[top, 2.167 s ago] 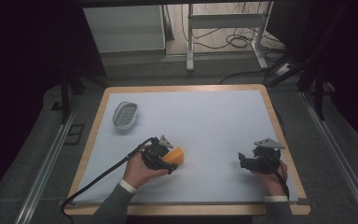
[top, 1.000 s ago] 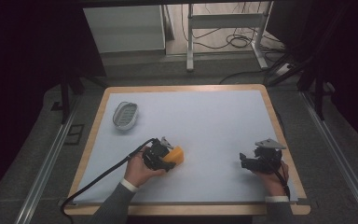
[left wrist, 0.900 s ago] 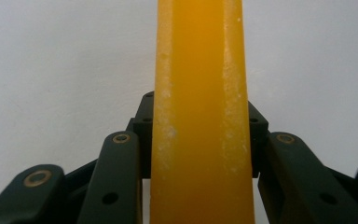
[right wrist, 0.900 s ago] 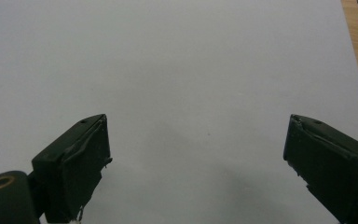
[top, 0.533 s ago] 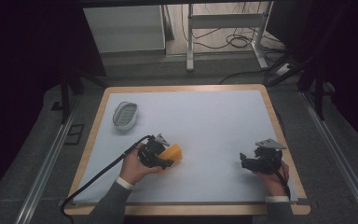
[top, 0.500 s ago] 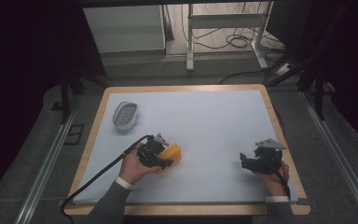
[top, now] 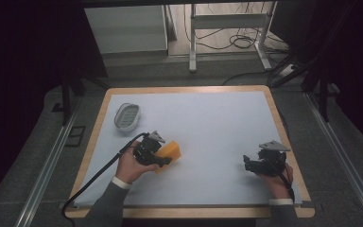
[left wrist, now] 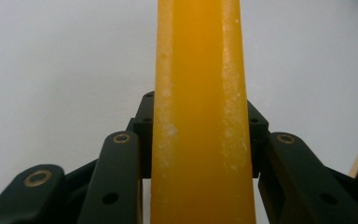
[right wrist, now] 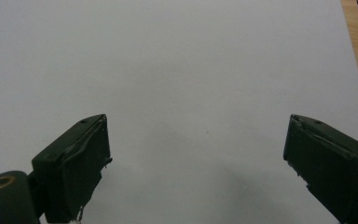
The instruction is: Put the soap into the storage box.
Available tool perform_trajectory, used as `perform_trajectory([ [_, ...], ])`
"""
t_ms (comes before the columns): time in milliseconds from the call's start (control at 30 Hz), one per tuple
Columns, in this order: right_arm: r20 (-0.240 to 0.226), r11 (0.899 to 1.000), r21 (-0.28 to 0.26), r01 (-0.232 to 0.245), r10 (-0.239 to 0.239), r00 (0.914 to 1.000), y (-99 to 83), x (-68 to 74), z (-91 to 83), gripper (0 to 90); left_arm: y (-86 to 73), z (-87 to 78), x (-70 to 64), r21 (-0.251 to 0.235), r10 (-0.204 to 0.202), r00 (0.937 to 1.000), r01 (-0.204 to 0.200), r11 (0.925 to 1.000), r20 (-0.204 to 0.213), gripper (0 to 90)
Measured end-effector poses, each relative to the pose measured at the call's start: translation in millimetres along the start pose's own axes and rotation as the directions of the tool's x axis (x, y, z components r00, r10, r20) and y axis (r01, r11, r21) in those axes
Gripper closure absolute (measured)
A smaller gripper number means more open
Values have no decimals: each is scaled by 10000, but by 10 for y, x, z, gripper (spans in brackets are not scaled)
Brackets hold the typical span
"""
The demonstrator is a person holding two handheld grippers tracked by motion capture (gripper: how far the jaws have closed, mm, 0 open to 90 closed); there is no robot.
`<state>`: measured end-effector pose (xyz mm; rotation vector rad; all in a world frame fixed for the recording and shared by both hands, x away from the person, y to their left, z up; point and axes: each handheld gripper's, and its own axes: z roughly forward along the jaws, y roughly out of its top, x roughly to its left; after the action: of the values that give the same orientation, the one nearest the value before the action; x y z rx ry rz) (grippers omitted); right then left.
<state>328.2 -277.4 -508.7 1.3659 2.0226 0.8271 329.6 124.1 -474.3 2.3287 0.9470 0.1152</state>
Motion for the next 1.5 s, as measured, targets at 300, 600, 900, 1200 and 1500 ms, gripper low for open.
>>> perform_trajectory([
  [300, 1, 10000, 14, 14, -14, 10000, -5, 0, 8, 71, 9, -139, 94, -263, -158, 9995, 150, 9995, -278, 608],
  [600, 19, 10000, 30, -16, 16, 10000, -9, -7, 7, 71, 11, -268, 175, -537, -277, 9985, 252, 9982, -471, 608],
  [900, 10, 10000, 58, 3, -3, 10000, -12, -2, 13, 71, 13, -373, 269, -679, -479, 9967, 435, 9967, -656, 608],
  [1200, 20, 10000, 80, 49, -49, 10000, -15, 2, 19, 71, 19, -457, 372, -815, -650, 9956, 594, 9949, -679, 607],
  [1500, 33, 10000, 56, 26, -26, 10000, -12, -3, 10, 71, 8, -507, 451, -906, -826, 9937, 756, 9930, -761, 607],
])
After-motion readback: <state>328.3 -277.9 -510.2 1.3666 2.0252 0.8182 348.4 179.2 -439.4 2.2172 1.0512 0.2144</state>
